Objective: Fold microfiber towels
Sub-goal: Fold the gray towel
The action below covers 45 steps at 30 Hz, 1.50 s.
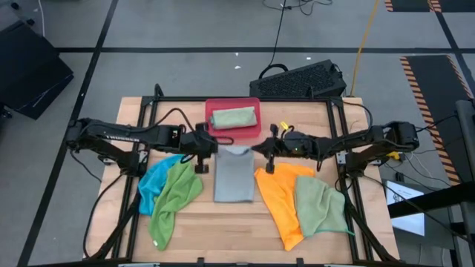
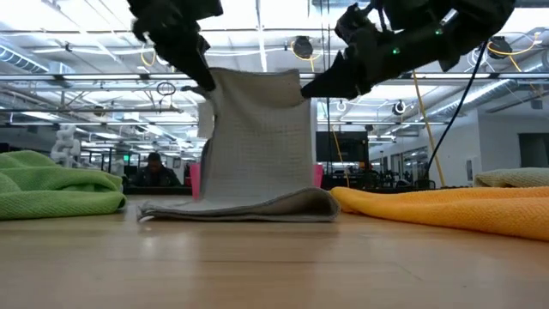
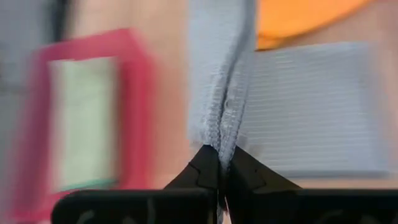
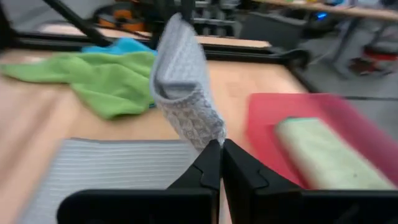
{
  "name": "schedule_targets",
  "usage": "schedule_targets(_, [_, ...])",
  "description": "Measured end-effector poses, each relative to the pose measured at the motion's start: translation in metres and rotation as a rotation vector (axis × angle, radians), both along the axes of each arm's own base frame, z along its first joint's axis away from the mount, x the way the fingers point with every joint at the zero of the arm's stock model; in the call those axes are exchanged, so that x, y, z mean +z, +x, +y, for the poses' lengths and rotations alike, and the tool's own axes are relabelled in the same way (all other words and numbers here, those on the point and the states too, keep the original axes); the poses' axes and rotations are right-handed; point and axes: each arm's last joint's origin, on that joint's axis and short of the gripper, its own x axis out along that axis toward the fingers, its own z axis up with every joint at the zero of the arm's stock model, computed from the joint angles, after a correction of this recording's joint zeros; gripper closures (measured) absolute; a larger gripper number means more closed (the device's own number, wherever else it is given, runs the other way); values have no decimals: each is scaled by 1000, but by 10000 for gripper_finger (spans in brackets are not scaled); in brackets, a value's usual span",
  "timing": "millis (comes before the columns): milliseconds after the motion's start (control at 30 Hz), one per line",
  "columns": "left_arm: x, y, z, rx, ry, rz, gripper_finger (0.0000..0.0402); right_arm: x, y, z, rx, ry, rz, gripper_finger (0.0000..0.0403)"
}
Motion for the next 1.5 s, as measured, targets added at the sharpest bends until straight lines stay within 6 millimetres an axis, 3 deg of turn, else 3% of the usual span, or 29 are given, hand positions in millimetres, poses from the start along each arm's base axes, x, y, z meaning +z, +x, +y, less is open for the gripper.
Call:
schedule_targets(133, [-11, 5, -19, -68, -99, 54, 396, -5, 2, 15, 44, 68, 16, 401])
schedule_targets(333, [-34, 12, -43, -87, -50, 159, 395, -25, 8, 37, 98, 123, 82, 401])
schedule_targets(467, [-40, 12, -52, -82, -25, 186, 393, -36, 11, 49, 122, 147, 119, 401])
schedule_targets(800, [-50, 20, -74, -126, -65, 169, 391, -44, 9, 66, 163, 180, 167, 401])
schedule_targets(1100, [-75, 30, -81, -136, -48, 238, 391, -67, 13, 77, 178, 202, 222, 401])
schedule_targets(1400, [-78, 34, -88, -180, -140, 222, 395, -78, 16, 79, 229, 233, 244, 384])
schedule_targets(1500, [-78, 36, -91, -172, -179, 199, 376, -78, 16, 80, 266, 251, 251, 373])
